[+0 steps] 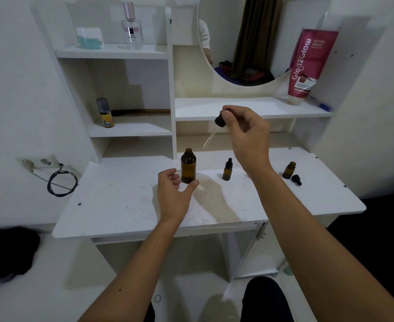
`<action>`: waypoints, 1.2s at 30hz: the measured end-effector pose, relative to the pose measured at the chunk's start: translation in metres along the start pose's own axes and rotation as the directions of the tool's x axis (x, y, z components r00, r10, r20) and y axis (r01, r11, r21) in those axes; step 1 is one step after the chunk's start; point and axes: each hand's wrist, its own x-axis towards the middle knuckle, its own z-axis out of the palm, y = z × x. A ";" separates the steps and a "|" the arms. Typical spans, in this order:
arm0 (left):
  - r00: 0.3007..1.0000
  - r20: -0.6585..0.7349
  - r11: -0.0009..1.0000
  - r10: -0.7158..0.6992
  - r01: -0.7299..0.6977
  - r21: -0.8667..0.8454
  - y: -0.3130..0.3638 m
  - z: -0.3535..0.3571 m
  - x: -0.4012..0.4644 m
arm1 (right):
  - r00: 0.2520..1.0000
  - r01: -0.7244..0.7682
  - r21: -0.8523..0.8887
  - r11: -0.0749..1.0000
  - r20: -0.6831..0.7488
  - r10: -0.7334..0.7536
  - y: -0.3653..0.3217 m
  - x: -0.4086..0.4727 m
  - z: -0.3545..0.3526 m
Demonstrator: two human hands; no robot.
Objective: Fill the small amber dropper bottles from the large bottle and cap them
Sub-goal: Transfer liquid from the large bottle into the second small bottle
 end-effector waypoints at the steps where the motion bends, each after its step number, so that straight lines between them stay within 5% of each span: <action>1: 1.000 0.006 1.000 0.012 -0.012 -0.010 0.000 0.002 -0.005 | 1.000 0.002 0.000 1.000 -0.008 -0.002 0.001 -0.002 -0.006; 16: 0.909 0.396 0.991 0.130 -0.134 -0.018 0.031 0.106 -0.053 | 0.976 -0.139 -0.108 0.984 -0.185 0.118 0.048 -0.013 -0.135; 36: 0.921 0.360 0.978 0.148 -0.190 0.084 0.037 0.173 -0.016 | 0.974 -0.185 -0.034 0.982 -0.137 0.179 0.086 0.005 -0.123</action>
